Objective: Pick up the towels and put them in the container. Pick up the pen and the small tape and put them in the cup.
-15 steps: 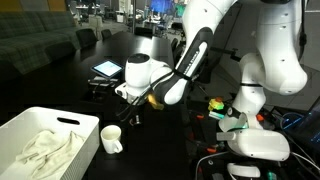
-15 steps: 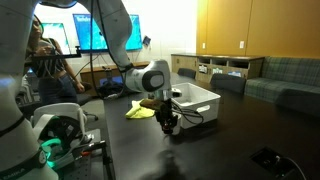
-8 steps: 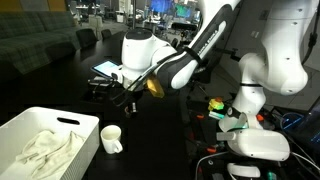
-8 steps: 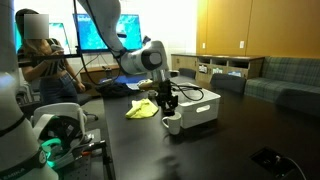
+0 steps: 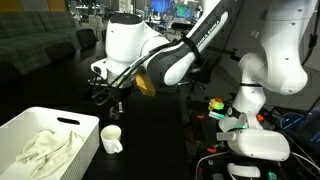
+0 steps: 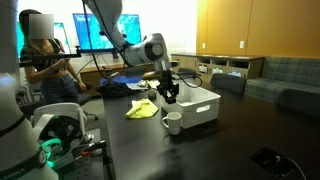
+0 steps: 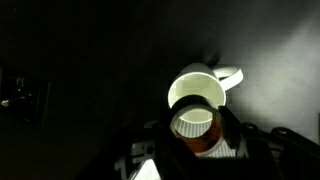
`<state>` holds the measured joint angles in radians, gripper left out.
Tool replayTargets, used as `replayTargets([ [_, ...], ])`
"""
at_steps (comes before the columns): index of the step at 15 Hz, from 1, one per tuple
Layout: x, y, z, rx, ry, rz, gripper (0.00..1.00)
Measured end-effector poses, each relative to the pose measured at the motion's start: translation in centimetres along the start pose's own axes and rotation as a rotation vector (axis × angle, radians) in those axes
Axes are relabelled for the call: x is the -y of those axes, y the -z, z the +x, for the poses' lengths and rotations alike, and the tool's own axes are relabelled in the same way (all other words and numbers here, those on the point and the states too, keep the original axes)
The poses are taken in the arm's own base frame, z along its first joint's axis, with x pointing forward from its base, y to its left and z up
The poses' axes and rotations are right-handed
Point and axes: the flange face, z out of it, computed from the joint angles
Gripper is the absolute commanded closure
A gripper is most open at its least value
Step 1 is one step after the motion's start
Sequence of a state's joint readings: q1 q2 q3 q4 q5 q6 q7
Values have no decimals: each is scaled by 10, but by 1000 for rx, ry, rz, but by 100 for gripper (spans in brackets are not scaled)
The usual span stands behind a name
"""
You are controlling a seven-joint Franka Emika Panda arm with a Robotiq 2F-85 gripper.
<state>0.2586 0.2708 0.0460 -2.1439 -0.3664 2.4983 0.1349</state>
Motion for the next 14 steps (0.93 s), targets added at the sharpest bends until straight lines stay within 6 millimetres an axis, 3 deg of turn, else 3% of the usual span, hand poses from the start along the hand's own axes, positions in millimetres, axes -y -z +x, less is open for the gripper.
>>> replayTargets([
  [6,7,-25,26,37,-20,40,74],
  [14,3,-64,36,92,-55,81,74],
])
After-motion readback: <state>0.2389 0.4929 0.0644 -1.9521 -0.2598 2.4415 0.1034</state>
